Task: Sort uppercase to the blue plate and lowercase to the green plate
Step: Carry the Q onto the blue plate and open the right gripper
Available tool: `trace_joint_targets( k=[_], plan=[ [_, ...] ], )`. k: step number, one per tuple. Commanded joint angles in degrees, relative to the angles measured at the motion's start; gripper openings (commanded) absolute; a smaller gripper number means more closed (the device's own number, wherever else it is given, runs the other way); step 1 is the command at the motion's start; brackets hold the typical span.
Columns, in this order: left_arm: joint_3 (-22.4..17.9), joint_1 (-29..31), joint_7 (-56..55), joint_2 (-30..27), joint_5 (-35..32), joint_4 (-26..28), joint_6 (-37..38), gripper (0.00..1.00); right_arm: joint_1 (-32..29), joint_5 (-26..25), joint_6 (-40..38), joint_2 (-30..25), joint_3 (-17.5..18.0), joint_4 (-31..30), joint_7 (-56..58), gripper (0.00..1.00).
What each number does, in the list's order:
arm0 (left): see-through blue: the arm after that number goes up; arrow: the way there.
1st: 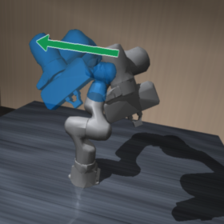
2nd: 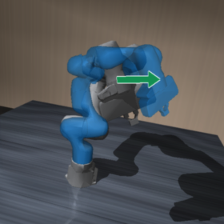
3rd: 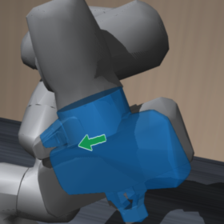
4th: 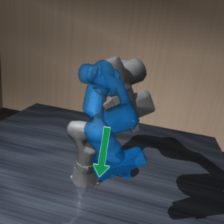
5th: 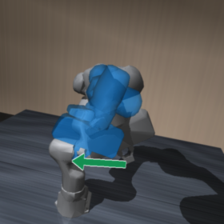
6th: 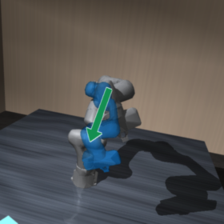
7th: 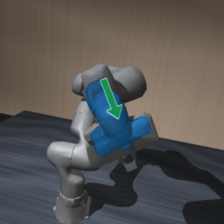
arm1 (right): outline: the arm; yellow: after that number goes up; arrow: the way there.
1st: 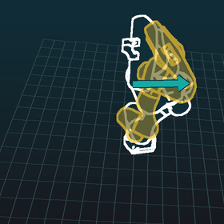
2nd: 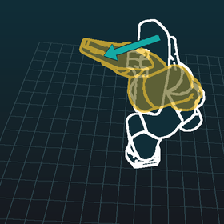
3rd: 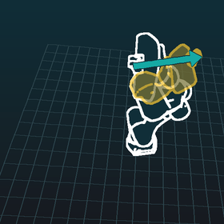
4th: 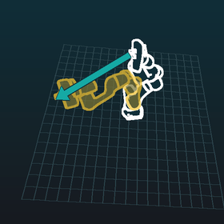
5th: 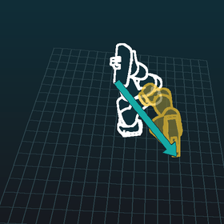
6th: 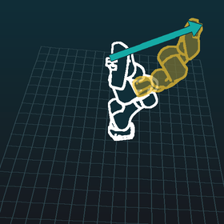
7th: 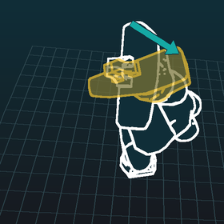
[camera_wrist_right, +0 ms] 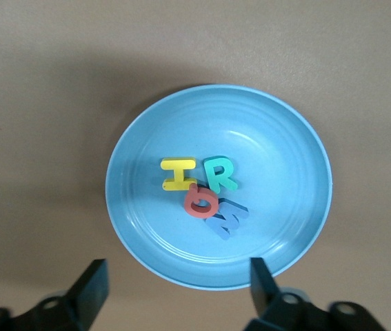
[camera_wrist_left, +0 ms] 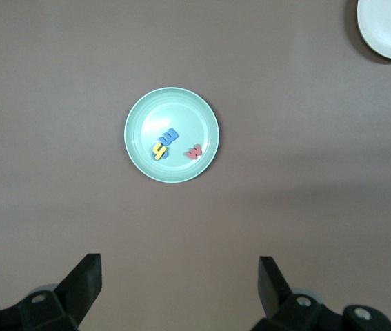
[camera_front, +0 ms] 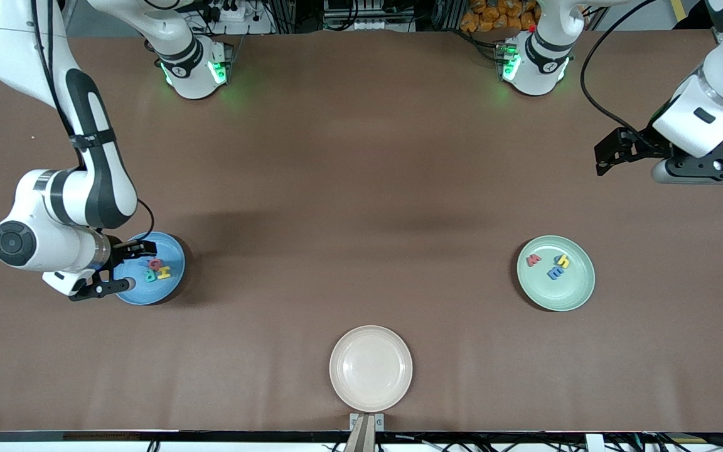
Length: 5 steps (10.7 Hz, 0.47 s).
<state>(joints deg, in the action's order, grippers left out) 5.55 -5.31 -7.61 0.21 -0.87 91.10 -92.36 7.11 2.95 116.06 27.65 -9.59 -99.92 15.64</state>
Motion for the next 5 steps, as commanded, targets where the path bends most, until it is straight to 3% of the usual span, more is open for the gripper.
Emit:
trace_joint_targets(
  k=[1, 5],
  plan=[
    [-1.0, -0.4, 1.6, -0.7, 1.0, -0.3, 1.8, 1.0, 0.0, -0.6, -0.1, -7.5, 0.5, -4.7, 0.5, 1.0],
    [-1.0, -0.2, 1.5, -0.7, 1.3, -0.4, 2.4, 1.0, -0.5, -0.7, -3.6, -18.5, 1.0, -4.8, 0.4, 1.0]
  ],
)
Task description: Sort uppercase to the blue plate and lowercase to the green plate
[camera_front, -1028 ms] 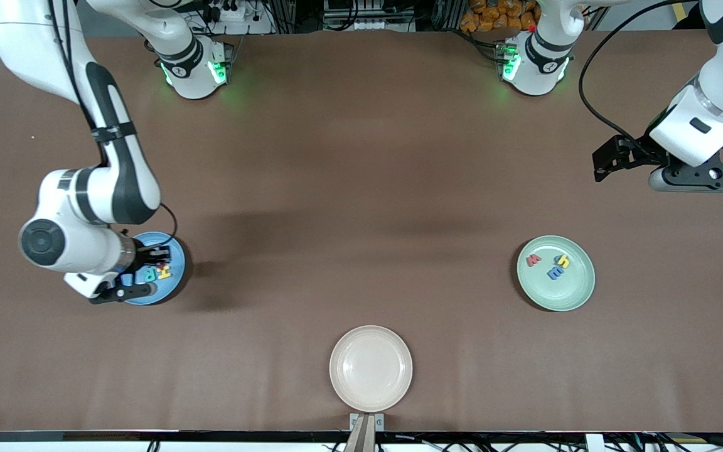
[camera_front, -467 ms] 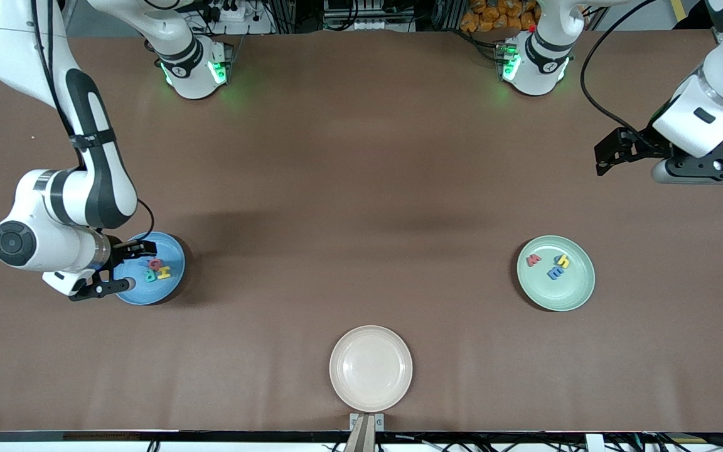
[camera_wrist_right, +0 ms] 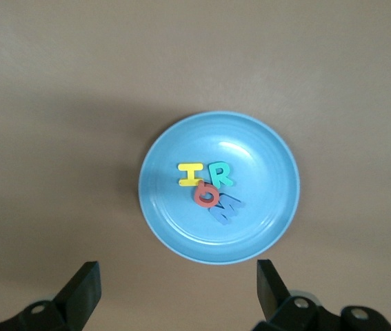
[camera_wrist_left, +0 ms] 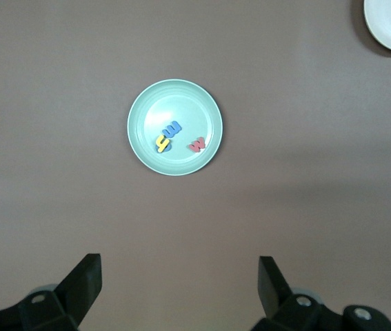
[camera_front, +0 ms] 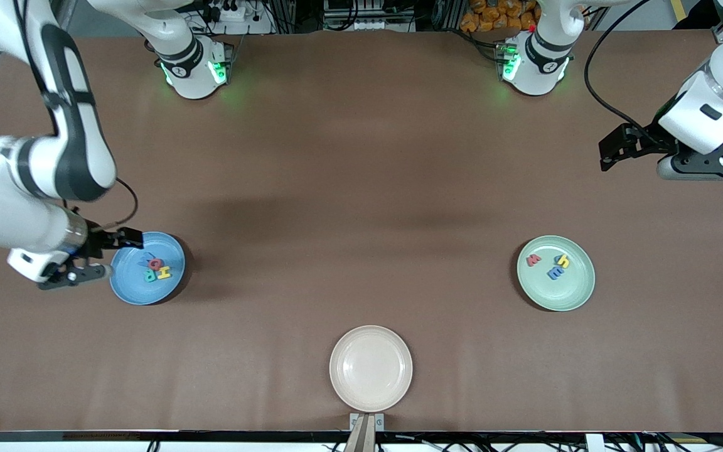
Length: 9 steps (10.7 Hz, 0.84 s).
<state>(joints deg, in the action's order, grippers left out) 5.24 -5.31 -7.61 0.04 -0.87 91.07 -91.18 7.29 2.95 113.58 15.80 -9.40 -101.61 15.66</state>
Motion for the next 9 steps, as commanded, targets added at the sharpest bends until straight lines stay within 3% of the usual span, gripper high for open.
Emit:
trace_joint_targets(
  k=[1, 5, 9],
  plan=[
    [-0.6, 0.0, 1.5, -0.4, 1.4, -0.4, 1.3, 1.0, -1.5, -0.6, -2.2, -9.4, 1.4, -3.0, 0.4, 1.0],
    [-0.2, -0.4, 1.5, 0.0, 1.4, -1.2, 1.1, 1.0, -7.0, -0.6, -10.8, -14.9, 6.8, 3.0, -0.4, 1.0],
    [0.0, -0.5, 1.5, 0.2, 1.4, -2.0, 1.3, 1.0, -7.3, -3.3, -24.0, -14.8, 6.5, 15.4, -0.5, 1.0]
  ],
)
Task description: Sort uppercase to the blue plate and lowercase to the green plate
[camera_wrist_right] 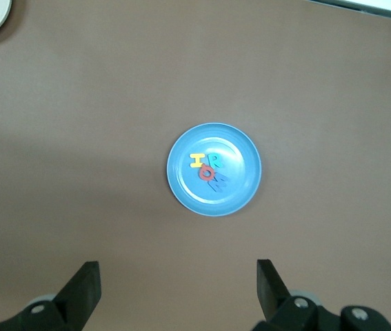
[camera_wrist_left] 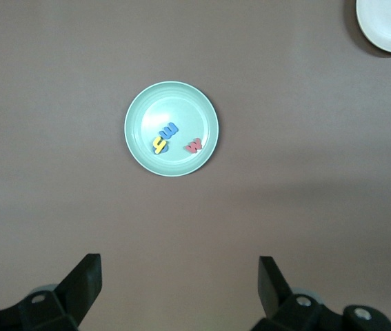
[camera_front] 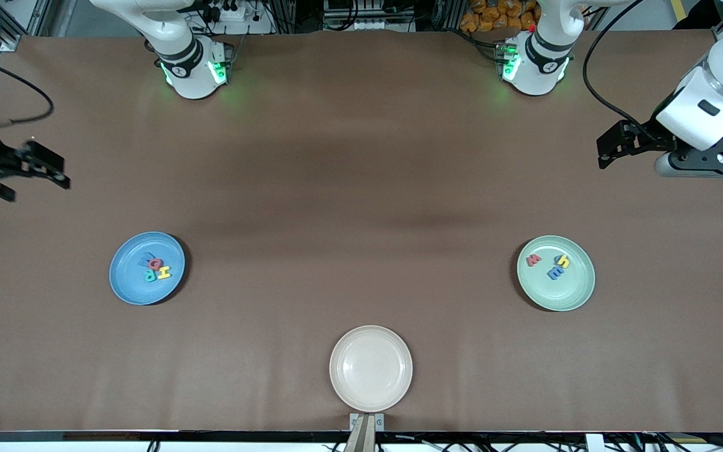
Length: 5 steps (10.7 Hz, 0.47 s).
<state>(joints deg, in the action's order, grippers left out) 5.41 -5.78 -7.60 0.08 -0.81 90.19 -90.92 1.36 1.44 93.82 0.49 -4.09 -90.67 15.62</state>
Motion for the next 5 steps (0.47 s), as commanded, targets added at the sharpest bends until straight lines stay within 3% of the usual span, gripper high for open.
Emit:
trace_joint_targets(
  k=[1, 3, 5],
  plan=[
    [-0.2, 0.2, 1.6, 0.2, 1.3, -1.2, 1.0, 1.0, -1.4, -2.6, -7.4, 0.5, 1.2, 6.8, -0.4, 1.0],
    [-0.2, 0.2, 1.5, 0.2, 1.3, -1.4, 1.0, 1.0, -1.3, -2.6, -14.4, 0.3, 1.0, 9.7, -2.8, 1.0],
    [-0.2, 0.1, 1.5, 0.3, 1.3, -1.4, 1.0, 1.0, -1.3, -2.2, -15.5, 0.0, 1.0, 10.7, -4.0, 1.0]
  ],
)
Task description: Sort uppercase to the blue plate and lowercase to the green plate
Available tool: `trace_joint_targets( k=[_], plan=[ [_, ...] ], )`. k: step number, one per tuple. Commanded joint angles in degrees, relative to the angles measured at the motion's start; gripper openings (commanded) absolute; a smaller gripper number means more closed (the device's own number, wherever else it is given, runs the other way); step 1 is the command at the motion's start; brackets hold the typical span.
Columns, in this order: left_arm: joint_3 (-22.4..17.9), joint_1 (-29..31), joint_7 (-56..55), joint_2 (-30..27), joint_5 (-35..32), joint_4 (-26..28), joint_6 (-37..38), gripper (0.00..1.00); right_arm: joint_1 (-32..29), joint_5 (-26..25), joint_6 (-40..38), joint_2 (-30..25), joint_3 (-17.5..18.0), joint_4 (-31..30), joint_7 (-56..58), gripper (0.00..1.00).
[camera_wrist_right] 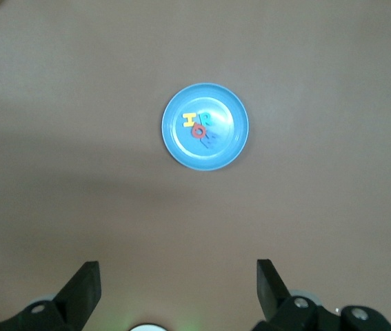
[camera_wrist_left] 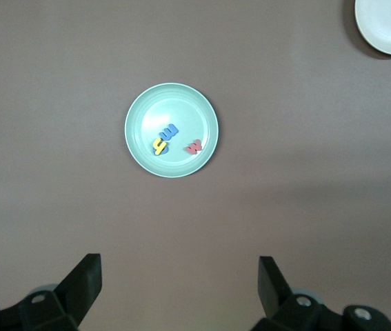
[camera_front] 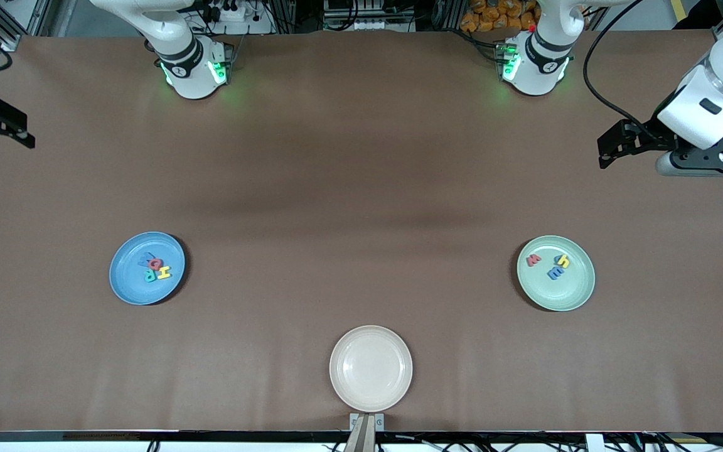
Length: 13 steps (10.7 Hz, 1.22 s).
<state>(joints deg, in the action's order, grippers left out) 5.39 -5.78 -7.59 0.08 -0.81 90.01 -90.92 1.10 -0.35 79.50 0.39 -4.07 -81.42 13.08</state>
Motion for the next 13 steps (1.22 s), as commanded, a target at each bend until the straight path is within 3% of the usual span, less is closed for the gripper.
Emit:
trace_joint_targets(
  k=[1, 5, 13],
  plan=[
    [-0.2, 0.1, 1.5, 0.3, 1.3, -1.2, 1.4, 1.0, -1.2, 0.3, -0.8, 0.1, 0.8, 1.4, -1.5, 1.0],
    [-0.2, 0.1, 1.5, 0.7, 1.3, -1.2, 1.7, 1.0, -2.9, 3.8, 3.2, 0.0, 0.8, 1.1, -1.5, 1.0],
    [-0.3, 0.4, 1.5, 0.5, 1.3, -1.4, 1.7, 1.0, -2.8, 3.7, 3.2, 0.0, 1.0, 1.0, -1.5, 1.0]
  ],
)
